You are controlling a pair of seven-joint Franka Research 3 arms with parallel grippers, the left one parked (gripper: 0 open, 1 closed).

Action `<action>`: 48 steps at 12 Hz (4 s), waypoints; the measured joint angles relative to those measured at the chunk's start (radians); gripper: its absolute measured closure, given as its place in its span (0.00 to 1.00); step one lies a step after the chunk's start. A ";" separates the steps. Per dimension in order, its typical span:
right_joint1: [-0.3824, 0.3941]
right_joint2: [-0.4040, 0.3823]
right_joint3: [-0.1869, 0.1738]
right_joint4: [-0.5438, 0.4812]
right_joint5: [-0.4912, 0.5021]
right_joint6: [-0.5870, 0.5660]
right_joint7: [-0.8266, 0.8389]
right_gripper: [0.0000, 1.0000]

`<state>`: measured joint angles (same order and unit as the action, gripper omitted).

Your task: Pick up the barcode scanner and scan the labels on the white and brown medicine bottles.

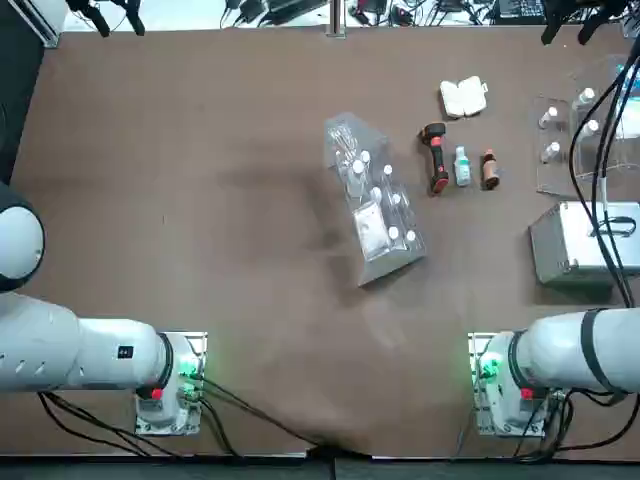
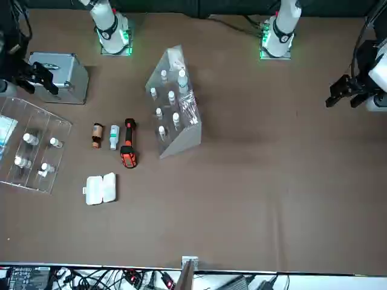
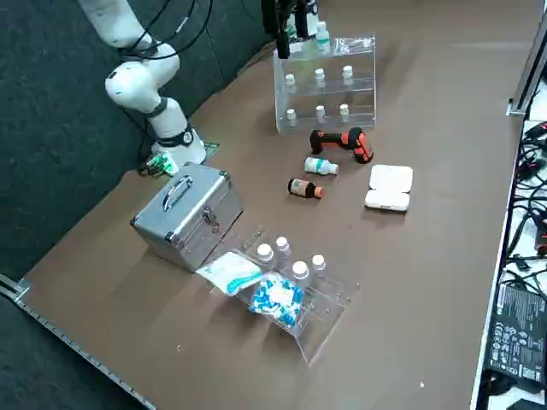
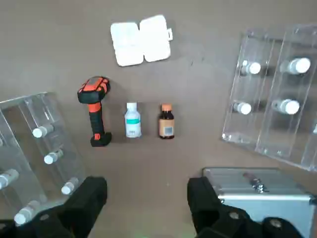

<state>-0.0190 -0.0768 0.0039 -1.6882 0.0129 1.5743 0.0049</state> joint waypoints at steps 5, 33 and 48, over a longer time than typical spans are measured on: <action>0.085 0.025 0.004 -0.084 0.023 0.002 0.066 0.00; 0.295 0.316 0.006 -0.585 0.093 0.976 0.224 0.03; 0.309 0.427 0.006 -0.579 0.093 1.128 0.229 0.57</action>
<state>0.2902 0.3501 0.0095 -2.2674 0.1061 2.7023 0.2344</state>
